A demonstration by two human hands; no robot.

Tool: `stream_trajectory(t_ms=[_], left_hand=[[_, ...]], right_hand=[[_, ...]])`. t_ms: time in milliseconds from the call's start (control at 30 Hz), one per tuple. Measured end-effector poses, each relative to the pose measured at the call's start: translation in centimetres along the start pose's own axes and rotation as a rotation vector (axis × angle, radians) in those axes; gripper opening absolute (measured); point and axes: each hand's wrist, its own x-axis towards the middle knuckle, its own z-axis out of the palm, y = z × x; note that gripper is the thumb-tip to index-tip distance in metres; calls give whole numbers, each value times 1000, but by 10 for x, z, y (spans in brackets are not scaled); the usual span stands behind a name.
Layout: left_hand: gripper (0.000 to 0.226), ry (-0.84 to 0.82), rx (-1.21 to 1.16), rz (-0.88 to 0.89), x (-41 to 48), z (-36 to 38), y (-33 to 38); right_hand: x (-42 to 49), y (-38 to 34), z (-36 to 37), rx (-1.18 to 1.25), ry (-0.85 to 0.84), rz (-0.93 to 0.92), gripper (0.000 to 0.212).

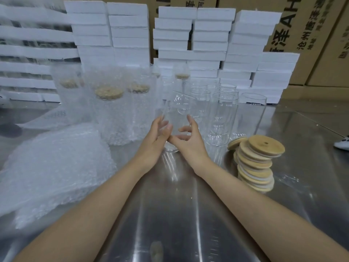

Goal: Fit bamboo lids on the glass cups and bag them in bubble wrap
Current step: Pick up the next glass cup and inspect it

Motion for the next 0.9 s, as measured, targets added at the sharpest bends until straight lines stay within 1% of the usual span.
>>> stream_trajectory(t_ms=[100,233,300,367,400,467,533,600,633,700,767,833,900], left_hand=[[82,-23,-5,-20,-1,-1,-3],[101,-49,-37,-20,-1,-1,-1],[104,-52,-55,-27,-1,-1,0],[106,-44,-62,-32,-1,0,1],[106,-39,-64,-43,-1,0,1],[98,-25,-100,-75,-1,1,0],[94,-33,-180,-94,0,2,-2],[94,-43,-244,-90,0,0,-1],[92,-37,-245,-76,1,0,-1],[84,-6,-182,-26,2,1,-1],[78,27,-138,45,3,3,-2],[75,76,-75,113,3,5,-4],[73,117,-11,146,3,5,-2]], right_hand=[[1,3,-4,46,-34,9,86],[1,3,-7,41,-81,0,84],[1,2,-8,45,-90,-5,82],[0,0,-9,71,-107,-4,75],[0,-1,-10,112,-118,8,69],[1,-2,-12,159,-131,25,54],[1,-2,-14,144,-139,18,49],[-1,-1,-14,133,-185,8,54],[-3,-1,-13,121,-215,-4,60],[-7,-2,-11,65,-229,-62,74],[-7,-2,-10,39,-198,-141,86],[-7,-3,-10,30,-172,-204,91],[-6,-2,-11,5,-146,-260,87]])
